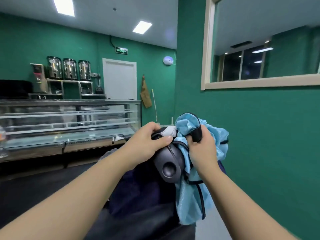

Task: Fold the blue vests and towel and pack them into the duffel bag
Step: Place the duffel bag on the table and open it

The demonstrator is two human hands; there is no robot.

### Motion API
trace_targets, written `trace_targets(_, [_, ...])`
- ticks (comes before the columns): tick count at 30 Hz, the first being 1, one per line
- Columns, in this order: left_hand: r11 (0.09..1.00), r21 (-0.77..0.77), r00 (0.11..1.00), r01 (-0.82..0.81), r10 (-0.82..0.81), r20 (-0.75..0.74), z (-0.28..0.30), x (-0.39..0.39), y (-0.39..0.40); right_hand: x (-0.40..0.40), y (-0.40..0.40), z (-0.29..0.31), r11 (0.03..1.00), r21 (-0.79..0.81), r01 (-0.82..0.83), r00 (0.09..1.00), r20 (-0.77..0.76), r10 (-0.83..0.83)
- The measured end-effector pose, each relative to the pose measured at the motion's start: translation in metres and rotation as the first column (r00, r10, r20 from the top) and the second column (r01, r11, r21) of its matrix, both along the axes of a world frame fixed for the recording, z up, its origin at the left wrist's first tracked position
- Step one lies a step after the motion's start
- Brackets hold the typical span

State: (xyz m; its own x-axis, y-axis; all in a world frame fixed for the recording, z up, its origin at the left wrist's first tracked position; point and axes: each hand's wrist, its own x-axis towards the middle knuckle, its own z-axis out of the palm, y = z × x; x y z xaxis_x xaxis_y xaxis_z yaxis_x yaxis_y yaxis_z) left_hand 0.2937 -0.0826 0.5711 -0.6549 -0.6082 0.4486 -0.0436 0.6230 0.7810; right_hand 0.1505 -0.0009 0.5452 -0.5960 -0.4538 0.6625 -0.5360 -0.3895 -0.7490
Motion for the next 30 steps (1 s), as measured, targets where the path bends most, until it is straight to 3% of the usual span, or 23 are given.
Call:
trace_targets(5, [0.964, -0.02, 0.963, -0.264, 0.263, -0.053, 0.016, 0.09, -0.037, 0.075, -0.077, 0.026, 0.97, 0.108, -0.22, 0.969, -0.091, 0.23])
trace_targets(11, [0.802, -0.192, 0.822, -0.566, 0.566, -0.059, 0.036, 0.184, -0.077, 0.172, -0.158, 0.048, 0.875, 0.154, -0.458, 0.877, -0.082, 0.474])
trace_targets(24, [0.557, -0.233, 0.582, -0.797, 0.811, -0.056, 0.001, 0.297, -0.145, 0.293, -0.273, 0.029, 0.675, 0.217, -0.705, 0.695, 0.019, 0.719])
trace_targets(28, [0.449, -0.293, 0.479, -0.844, 0.877, -0.038, -0.006, 0.306, -0.158, 0.312, -0.294, 0.023, 0.666, 0.256, -0.701, 0.689, 0.0, 0.725])
trace_targets(30, [0.459, -0.235, 0.474, -0.856, 0.881, -0.004, -0.018, 0.307, -0.169, 0.314, -0.304, 0.01, 0.671, 0.296, -0.68, 0.703, 0.002, 0.711])
